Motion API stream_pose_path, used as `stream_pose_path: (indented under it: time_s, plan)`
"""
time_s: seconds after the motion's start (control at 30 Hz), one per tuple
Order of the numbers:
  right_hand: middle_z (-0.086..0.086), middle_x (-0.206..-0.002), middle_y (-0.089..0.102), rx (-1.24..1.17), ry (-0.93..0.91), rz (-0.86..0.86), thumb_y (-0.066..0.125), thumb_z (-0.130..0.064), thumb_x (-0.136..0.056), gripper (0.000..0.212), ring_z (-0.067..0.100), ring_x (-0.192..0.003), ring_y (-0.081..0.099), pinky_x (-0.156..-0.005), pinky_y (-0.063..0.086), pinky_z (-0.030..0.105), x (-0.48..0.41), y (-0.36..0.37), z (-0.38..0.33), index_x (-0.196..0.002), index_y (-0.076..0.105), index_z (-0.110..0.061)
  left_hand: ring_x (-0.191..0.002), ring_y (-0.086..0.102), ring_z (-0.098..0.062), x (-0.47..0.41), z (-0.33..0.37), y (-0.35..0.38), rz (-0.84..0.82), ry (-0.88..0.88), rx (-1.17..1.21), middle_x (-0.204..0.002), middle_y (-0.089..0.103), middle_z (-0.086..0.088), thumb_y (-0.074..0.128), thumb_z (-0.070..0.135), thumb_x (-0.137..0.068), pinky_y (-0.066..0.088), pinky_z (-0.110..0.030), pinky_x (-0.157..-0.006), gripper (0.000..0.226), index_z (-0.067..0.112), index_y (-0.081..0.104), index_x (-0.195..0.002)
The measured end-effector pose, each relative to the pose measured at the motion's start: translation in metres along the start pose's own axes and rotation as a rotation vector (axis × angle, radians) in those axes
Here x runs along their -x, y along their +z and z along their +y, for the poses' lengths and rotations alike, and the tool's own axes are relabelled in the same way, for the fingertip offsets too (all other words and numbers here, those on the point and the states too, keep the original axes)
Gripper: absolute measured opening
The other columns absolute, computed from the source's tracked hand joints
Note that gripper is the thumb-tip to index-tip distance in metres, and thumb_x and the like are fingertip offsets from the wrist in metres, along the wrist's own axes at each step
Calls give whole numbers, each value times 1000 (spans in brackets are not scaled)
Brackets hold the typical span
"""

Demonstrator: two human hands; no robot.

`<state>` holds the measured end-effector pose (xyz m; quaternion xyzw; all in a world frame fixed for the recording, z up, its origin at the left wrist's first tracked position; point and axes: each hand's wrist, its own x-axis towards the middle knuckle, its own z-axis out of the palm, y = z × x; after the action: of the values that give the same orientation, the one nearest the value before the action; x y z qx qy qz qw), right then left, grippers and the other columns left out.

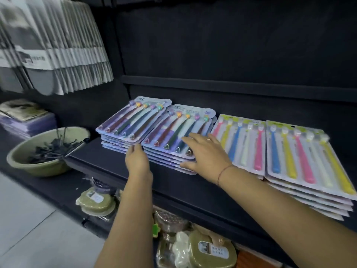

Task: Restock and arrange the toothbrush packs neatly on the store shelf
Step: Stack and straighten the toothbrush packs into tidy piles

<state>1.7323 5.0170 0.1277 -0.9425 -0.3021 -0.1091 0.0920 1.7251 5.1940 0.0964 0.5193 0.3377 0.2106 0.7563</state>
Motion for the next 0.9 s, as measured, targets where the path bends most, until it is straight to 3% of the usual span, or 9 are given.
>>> stream_pose_path:
  time_s: [0.2, 0.27, 0.3, 0.37, 0.43, 0.47, 0.53, 0.67, 0.9]
  plan:
    - [-9, -137, 52, 79, 26, 27, 50, -51, -95, 48, 12, -134, 38, -114, 4, 33, -8, 12, 5, -136, 50, -26, -128, 51, -30, -2, 5, -5, 64, -30, 67, -139, 54, -14, 43, 20, -100, 40, -42, -107, 41, 1, 53, -135]
    - [-11, -135, 53, 93, 22, 36, 52, -50, -94, 45, 12, -133, 40, -112, 6, 31, -7, 13, 9, -133, 53, -26, -92, 63, -21, 2, 3, -4, 58, -47, 77, -106, 67, -7, 46, 20, -100, 47, -32, -80, 25, 5, 65, -107]
    - [-12, -132, 55, 89, 22, 47, 54, -51, -93, 45, 12, -131, 42, -111, 6, 30, -6, 14, 10, -131, 55, -26, -71, 53, -15, 5, 2, -3, 51, -71, 71, -83, 60, -2, 47, 20, -99, 41, -29, -66, 19, 12, 61, -89]
    - [-12, -127, 58, 78, 24, 74, 56, -52, -92, 43, 12, -127, 46, -108, 7, 28, -4, 14, 12, -127, 58, -26, -60, 37, -11, 8, 2, -1, 39, -114, 52, -70, 42, 3, 49, 22, -98, 31, -26, -58, 25, 18, 47, -73]
    - [-12, -125, 58, 86, 27, 75, 55, -53, -92, 42, 11, -125, 46, -106, 10, 27, -4, 14, 12, -125, 59, -27, -78, 55, -13, 11, 3, 1, 6, -119, 33, -85, 57, 1, 49, 24, -98, 43, -27, -73, 18, 14, 60, -88]
    - [-11, -124, 58, 88, 35, 71, 55, -53, -92, 42, 12, -124, 47, -106, 14, 27, -3, 14, 11, -124, 59, -26, -103, 60, -17, 11, 2, 2, -14, -115, 32, -110, 64, -1, 48, 25, -99, 45, -32, -92, 24, 12, 65, -110]
    - [-8, -122, 59, 91, 55, 74, 55, -52, -92, 41, 16, -122, 47, -104, 22, 30, -5, 15, 8, -121, 61, -23, -135, 43, -23, 15, 4, 3, -39, -109, -2, -145, 49, -2, 44, 28, -102, 31, -39, -113, 40, 13, 53, -138]
    - [-5, -118, 59, 143, 125, 96, 53, -56, -91, 42, 19, -118, 47, -99, 29, 33, -8, 18, -3, -116, 59, -23, -144, 30, -21, 25, 6, 5, -125, -51, -107, -156, 33, 4, 39, 35, -105, 22, -42, -116, 48, 22, 36, -151]
    - [-2, -117, 59, 146, 210, 152, 54, -60, -89, 47, 22, -115, 47, -96, 29, 36, -15, 24, -12, -116, 58, -22, -144, 28, -22, 28, 7, 6, -122, -22, -151, -159, 28, 4, 39, 39, -105, 22, -43, -116, 51, 25, 30, -153]
